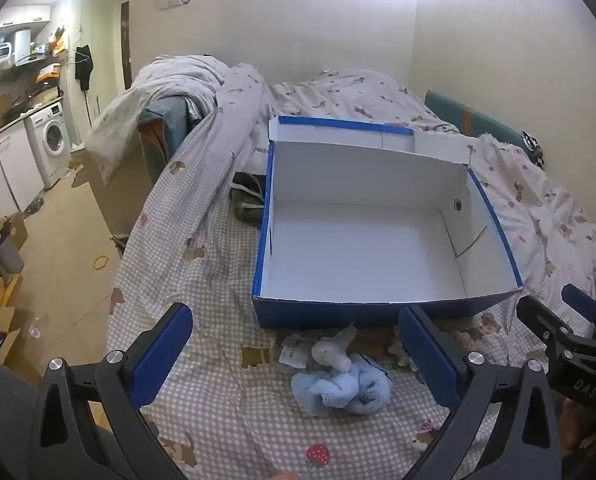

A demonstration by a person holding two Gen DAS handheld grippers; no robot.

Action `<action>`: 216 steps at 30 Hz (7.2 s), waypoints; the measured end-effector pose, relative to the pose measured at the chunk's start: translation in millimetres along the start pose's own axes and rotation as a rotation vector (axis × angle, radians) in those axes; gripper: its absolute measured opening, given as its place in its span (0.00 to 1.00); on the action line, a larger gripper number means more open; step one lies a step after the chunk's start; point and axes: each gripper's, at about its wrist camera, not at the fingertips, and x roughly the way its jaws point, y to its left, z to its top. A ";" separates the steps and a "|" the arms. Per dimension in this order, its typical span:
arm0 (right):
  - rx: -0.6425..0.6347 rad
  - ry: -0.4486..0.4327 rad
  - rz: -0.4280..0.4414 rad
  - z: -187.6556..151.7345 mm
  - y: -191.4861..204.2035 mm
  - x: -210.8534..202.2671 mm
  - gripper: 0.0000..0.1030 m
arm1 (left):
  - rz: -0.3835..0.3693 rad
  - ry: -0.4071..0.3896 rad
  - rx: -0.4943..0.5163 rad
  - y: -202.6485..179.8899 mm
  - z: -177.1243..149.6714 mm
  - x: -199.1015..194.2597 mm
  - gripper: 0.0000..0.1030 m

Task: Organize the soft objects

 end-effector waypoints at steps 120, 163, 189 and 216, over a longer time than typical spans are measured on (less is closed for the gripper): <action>0.047 0.055 0.052 7.5 -5.2 8.7 1.00 | 0.041 0.142 -0.096 25.6 -5.6 15.2 1.00; 0.167 0.235 0.035 4.0 -45.4 66.1 1.00 | -0.146 0.737 -0.060 -18.8 2.8 181.8 0.16; -0.066 0.586 0.350 -56.9 120.2 153.1 0.95 | -0.027 0.538 -0.172 65.0 -6.4 95.6 0.15; -0.010 0.369 0.418 6.7 19.1 72.9 0.41 | -0.046 0.556 -0.106 49.6 -12.8 96.3 0.15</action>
